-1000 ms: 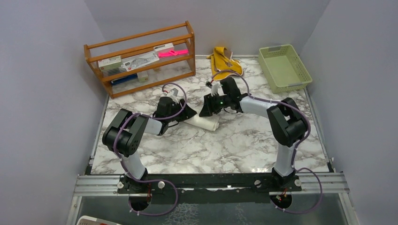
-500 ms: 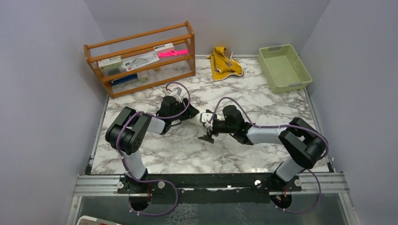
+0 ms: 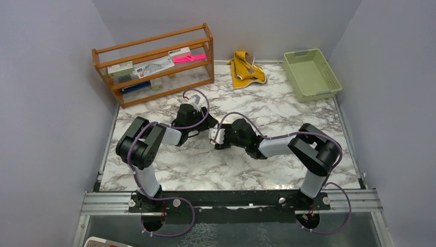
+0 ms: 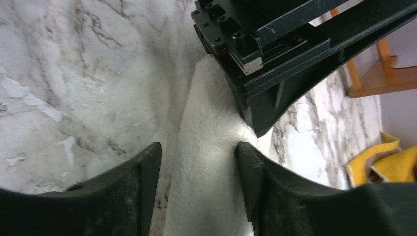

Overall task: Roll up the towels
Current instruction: Roll the towel at the center of the board.

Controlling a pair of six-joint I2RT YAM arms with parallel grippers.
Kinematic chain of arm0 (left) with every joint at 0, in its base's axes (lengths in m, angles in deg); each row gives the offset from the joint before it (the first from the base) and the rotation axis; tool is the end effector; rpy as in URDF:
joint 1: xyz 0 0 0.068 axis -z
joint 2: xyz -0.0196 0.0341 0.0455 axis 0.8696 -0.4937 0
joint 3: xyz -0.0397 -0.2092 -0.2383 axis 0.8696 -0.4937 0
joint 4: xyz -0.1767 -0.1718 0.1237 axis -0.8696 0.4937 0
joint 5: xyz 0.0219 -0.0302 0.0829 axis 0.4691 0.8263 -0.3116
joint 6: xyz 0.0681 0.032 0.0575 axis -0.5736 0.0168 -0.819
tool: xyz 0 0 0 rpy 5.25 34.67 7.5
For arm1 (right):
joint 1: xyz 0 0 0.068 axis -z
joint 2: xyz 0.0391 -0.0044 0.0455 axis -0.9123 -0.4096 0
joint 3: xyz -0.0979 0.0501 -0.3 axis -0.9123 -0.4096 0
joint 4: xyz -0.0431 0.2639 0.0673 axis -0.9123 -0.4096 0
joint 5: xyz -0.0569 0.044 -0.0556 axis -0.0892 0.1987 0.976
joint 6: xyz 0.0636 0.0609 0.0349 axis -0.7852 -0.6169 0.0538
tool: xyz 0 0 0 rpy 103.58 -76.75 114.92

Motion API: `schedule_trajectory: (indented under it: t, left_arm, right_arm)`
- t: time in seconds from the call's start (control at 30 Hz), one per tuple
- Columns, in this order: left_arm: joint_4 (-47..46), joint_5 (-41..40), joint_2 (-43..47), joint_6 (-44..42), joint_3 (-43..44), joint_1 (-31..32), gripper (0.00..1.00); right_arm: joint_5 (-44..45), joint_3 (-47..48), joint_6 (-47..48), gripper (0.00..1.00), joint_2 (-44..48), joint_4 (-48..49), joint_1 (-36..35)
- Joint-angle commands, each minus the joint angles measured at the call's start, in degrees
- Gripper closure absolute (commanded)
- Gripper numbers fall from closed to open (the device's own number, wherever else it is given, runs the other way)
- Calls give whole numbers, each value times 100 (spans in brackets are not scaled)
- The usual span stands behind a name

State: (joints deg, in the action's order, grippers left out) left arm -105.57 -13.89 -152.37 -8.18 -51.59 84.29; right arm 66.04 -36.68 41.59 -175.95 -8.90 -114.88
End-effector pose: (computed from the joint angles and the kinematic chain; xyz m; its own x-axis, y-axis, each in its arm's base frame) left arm 0.3500 -0.1816 0.1393 -0.7174 -0.3755 -0.5868 0.1959 0.6996 -0.6872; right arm 0.2542 0.3148 0.1461 0.3310 -0.6305 -0.7020 -0.8355 0.1499 -0.5286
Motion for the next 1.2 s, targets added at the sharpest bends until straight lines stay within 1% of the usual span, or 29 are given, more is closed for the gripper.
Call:
schedule_trajectory:
  t: [0.0,0.07,0.17,0.2,0.23,0.27,0.33,0.47,0.57,0.67,0.77,0.83,0.9,1.0,1.1,1.17]
  left_arm:
    - [1053,-325,-329,-354,-108,41,52]
    - [1077,-312,-290,-382,-89,35,52]
    - [1101,-221,-161,-443,-62,-5,52]
    - [1109,-168,-72,-465,-56,-34,51]
    - [1117,-93,44,-485,-54,-90,51]
    - [1131,3,189,-500,-47,-165,50]
    - [1220,172,549,-524,-7,-360,48]
    - [1711,232,1381,-564,116,-726,44]
    - [1923,67,1825,-528,71,-788,42]
    - [1916,122,2028,-325,-98,-788,41]
    - [1694,312,2097,-68,-373,-769,41]
    - [1507,366,2078,90,-542,-671,41]
    - [1296,357,1969,234,-647,-503,41]
    - [870,403,1658,455,-710,-266,41]
    - [367,499,1279,679,-696,-110,41]
    - [70,565,1070,842,-677,-65,41]
  right_arm:
    - [971,149,136,49,-169,-18,-25]
    - [1185,287,112,63,-247,-208,-25]
    - [1544,444,-130,76,-366,-361,-25]
    - [1598,479,-249,84,-375,-398,-25]
    - [1599,515,-378,95,-367,-447,-23]
    - [1583,560,-538,99,-349,-505,-18]
    - [1458,653,-986,99,-267,-623,7]
    - [685,909,-2033,99,-59,-1112,120]
    - [-57,1160,-3108,99,45,-1380,405]
    - [-1162,1508,-4188,99,-96,-1635,899]
    - [-1807,1805,-4865,99,-374,-1737,1224]
    - [-1993,1905,-5176,99,-514,-1702,1346]
    - [-2095,1898,-5629,99,-609,-1462,1472]
    - [-2449,1976,-6148,99,-825,-1290,1677]
    - [-2554,2271,-6187,99,-1065,-1636,1698]
    - [-2584,2337,-6230,99,-1179,-1664,1698]
